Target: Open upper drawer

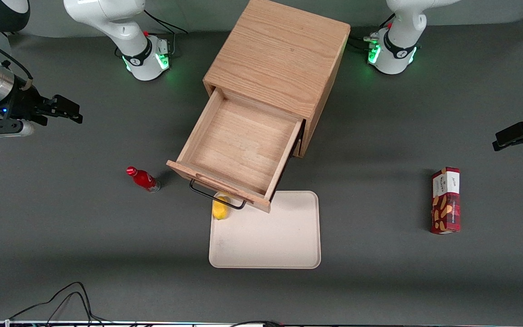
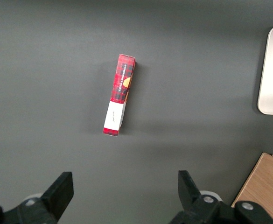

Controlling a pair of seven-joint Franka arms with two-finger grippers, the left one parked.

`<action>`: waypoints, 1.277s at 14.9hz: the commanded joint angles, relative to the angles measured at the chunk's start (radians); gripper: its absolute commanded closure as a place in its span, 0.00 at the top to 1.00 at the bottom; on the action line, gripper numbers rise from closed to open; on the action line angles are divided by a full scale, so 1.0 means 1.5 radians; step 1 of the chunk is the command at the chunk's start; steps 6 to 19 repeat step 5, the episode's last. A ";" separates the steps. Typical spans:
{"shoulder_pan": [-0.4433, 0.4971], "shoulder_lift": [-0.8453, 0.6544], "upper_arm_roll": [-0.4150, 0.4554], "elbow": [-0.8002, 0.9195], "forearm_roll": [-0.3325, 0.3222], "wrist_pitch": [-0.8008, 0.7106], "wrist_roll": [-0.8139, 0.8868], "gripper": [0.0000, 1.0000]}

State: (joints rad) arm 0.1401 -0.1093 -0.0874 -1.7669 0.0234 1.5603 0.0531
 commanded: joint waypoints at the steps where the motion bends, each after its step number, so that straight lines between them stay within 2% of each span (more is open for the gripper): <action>1: 0.002 -0.015 -0.001 -0.011 -0.009 -0.002 0.017 1.00; 19: 0.004 -0.014 0.002 -0.007 -0.009 -0.002 0.026 1.00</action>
